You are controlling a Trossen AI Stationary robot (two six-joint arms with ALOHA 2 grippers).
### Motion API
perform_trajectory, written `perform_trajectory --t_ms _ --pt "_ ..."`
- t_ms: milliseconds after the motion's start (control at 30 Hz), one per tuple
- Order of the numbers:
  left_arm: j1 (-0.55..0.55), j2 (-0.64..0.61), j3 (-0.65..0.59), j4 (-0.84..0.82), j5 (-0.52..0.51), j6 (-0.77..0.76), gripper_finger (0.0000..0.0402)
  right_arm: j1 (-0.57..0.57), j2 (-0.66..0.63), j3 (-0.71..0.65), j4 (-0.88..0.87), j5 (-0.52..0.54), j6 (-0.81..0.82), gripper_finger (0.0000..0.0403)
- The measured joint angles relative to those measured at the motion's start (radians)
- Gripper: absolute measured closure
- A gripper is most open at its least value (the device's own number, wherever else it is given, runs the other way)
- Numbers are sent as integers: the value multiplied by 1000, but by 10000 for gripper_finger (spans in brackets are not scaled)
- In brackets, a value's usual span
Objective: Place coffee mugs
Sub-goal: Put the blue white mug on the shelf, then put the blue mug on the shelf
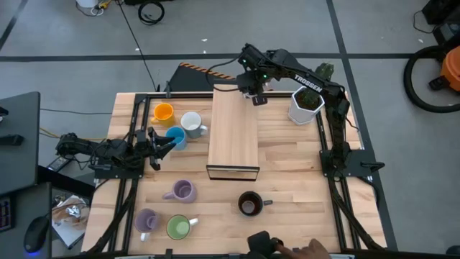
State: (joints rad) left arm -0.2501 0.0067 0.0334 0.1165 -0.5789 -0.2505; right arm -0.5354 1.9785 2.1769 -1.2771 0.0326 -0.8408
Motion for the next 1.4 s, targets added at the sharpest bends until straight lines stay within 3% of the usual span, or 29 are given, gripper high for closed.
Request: perform_trajectory --t_ms 233,700,967,1200,1400 --pt "0 0 0 -2 0 0 260 0 0 0 34 0 -83 297" --pt "0 0 0 -3 0 -1 260 -24 -2 0 13 -1 0 293" --pt "0 0 0 -2 0 -5 260 -14 -2 0 8 10 46 264" --pt "0 0 0 -2 0 -3 260 16 -2 0 -10 122 83 244" --pt "0 0 0 0 -1 8 260 25 -12 0 -13 136 138 229"
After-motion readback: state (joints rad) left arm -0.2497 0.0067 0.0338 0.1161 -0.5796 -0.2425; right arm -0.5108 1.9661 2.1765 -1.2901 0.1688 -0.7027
